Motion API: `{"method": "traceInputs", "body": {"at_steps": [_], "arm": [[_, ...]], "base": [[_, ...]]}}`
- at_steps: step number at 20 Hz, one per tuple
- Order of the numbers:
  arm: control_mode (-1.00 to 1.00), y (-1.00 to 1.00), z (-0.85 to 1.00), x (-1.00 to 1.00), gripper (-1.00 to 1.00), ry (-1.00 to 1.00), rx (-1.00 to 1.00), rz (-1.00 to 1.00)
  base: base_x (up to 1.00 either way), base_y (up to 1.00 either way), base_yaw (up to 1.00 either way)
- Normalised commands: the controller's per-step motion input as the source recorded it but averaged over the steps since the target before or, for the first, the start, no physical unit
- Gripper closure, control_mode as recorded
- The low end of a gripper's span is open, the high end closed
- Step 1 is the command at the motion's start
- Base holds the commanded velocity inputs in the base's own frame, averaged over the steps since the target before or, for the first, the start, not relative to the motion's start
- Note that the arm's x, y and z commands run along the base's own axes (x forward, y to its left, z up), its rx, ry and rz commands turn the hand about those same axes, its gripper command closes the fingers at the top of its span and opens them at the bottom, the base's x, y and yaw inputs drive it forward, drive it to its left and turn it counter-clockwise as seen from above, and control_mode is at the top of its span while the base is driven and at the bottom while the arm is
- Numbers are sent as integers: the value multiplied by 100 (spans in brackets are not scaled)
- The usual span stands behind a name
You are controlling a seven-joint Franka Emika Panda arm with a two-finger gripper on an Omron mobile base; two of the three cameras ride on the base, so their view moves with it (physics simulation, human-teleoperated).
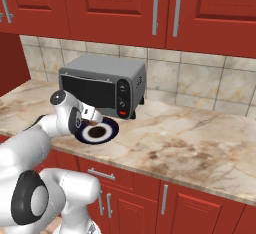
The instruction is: Pick potato from the fridge and place it on the plate on the counter.
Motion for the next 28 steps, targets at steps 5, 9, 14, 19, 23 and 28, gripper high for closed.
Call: {"method": "traceInputs", "body": {"at_steps": [5,9,14,19,23,28], "arm": [[-100,0,-21,22,100,13,0,0],[-100,4,-39,21,100,3,0,0],[-100,5,-51,24,100,1,0,0],[-100,0,-44,27,100,0,0,0],[-100,0,-33,25,100,0,0,0],[-100,0,-24,15,100,0,0,0]], "base": [[0,0,0],[0,0,0],[0,0,0],[0,0,0],[0,0,0],[0,0,0]]}}
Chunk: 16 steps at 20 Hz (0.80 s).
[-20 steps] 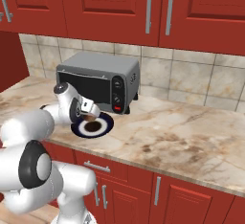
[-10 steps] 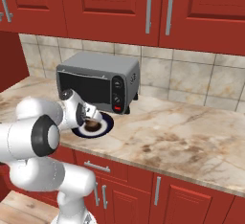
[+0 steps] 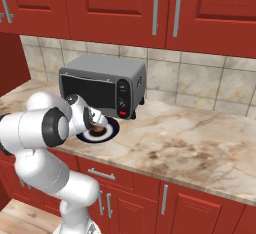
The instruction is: Pick potato from the fridge and place it on the plate on the counter.
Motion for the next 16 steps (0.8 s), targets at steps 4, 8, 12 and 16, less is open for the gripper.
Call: {"method": "traceInputs", "body": {"at_steps": [4,8,12,16], "arm": [[-100,5,-9,1,-100,0,0,0],[-100,0,0,0,-100,0,0,0],[-100,0,0,0,-100,-2,0,0],[-100,0,9,-2,-100,-11,0,0]], "base": [[0,0,0],[0,0,0],[0,0,0],[0,0,0]]}}
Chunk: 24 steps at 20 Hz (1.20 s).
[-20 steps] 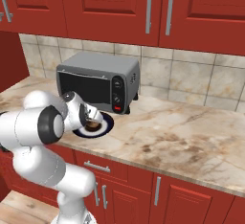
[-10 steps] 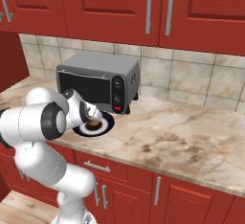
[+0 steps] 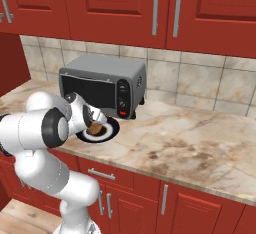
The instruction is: Pick potato from the fridge and place it on the plate on the counter.
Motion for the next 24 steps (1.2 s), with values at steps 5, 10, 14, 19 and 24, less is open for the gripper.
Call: {"method": "traceInputs", "body": {"at_steps": [5,10,14,19,24], "arm": [[-100,-1,63,-33,-100,-15,4,0],[-100,-4,69,-69,-100,-10,6,0],[-100,-21,84,-70,-100,0,10,0],[-100,-27,100,-58,-100,3,7,0],[-100,-21,54,-80,-100,1,1,0]], "base": [[0,0,0],[0,0,0],[0,0,0],[0,0,0],[0,0,0]]}}
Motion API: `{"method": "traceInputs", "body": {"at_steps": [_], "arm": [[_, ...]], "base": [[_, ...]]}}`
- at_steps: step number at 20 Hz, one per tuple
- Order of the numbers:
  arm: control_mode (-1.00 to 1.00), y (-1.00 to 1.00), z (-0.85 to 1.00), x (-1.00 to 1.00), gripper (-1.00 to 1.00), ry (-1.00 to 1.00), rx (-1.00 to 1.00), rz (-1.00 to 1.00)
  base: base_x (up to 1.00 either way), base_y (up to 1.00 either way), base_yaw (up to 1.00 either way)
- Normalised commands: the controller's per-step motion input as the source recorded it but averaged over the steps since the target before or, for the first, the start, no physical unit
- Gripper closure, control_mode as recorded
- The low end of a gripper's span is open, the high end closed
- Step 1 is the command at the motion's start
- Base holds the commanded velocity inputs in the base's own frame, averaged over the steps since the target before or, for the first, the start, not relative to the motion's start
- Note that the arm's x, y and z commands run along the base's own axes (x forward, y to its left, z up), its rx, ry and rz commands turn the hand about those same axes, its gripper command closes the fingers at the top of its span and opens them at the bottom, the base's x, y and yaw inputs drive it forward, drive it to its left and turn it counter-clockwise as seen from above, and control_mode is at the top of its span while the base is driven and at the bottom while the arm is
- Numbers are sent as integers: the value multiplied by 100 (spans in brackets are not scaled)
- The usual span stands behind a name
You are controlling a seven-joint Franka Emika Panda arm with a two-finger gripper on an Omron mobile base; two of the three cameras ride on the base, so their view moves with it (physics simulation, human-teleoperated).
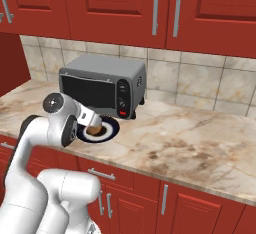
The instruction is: Pick potato from the fridge and place it on the plate on the counter.
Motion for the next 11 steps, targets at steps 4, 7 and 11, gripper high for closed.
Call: {"method": "traceInputs", "body": {"at_steps": [4,7,11], "arm": [[-100,-16,0,-96,-100,-1,0,0],[-100,-16,11,-95,-100,-6,0,0],[-100,-15,19,-86,-100,-7,0,0]], "base": [[0,0,0],[0,0,0],[0,0,0]]}}
